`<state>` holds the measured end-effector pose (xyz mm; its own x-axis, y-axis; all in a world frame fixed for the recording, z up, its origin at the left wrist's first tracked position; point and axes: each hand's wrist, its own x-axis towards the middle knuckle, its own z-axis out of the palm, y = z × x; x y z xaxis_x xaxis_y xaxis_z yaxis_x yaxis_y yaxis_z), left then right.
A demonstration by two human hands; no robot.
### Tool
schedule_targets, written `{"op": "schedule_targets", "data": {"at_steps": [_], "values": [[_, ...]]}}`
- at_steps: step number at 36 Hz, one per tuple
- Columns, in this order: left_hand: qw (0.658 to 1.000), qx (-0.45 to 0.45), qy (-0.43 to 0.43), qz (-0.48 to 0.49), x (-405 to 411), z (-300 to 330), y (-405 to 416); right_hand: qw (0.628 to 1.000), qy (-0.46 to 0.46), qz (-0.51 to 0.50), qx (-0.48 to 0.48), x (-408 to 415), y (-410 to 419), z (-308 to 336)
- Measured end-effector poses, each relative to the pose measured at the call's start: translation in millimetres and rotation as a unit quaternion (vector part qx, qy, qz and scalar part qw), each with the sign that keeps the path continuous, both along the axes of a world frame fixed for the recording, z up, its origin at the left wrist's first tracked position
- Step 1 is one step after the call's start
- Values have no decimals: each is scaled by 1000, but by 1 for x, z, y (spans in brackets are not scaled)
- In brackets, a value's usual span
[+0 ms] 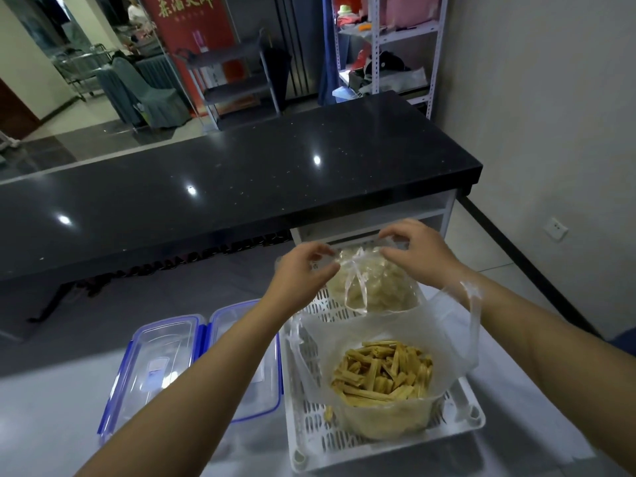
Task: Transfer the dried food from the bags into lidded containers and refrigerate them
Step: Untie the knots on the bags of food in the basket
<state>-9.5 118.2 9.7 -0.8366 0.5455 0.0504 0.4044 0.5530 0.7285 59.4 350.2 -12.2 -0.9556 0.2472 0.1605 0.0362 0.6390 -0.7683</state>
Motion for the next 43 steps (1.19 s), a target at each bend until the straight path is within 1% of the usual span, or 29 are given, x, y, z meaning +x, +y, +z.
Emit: {"op": "schedule_targets", "data": {"at_steps": [2,4,7,10,12,14,16,19,23,26,29,32,34,36,38,41,43], "values": [[999,-10,23,-21,-2,4,7,999,-14,36,27,-1,-5,6],[996,-41,48,-62,-4,7,16,996,-35,63,46,-2,-11,7],[978,-141,97,-122,-9,8,30,990,-80,82,86,-5,-20,3],[957,-221,126,-141,-15,5,39,985,-110,81,105,-8,-24,3],[950,-239,139,-144,-18,2,40,983,-112,83,118,-8,-25,4],[950,-237,150,-140,-18,-1,38,982,-110,86,125,-5,-23,6],[954,-219,163,-121,-18,-3,34,984,-111,98,99,0,-18,10],[965,-176,172,-91,-20,-2,25,985,-113,126,36,9,-7,22],[990,-70,121,-32,-22,3,15,985,-94,115,-87,19,14,36],[995,-3,95,11,-24,8,8,980,-68,110,-148,22,25,40],[994,75,75,38,-24,16,4,980,-21,77,-182,20,31,42],[983,164,60,53,-18,28,3,977,29,46,-205,15,32,47],[975,203,56,67,-15,37,0,975,61,33,-213,12,32,52],[969,227,47,84,-13,40,-4,970,74,30,-232,11,32,54],[966,240,15,98,-12,35,-9,971,54,34,-231,12,33,50],[965,230,-43,117,-8,19,-19,981,-42,39,-183,17,30,32],[960,235,-77,131,-6,12,-24,983,-80,40,-162,21,27,23]]}}
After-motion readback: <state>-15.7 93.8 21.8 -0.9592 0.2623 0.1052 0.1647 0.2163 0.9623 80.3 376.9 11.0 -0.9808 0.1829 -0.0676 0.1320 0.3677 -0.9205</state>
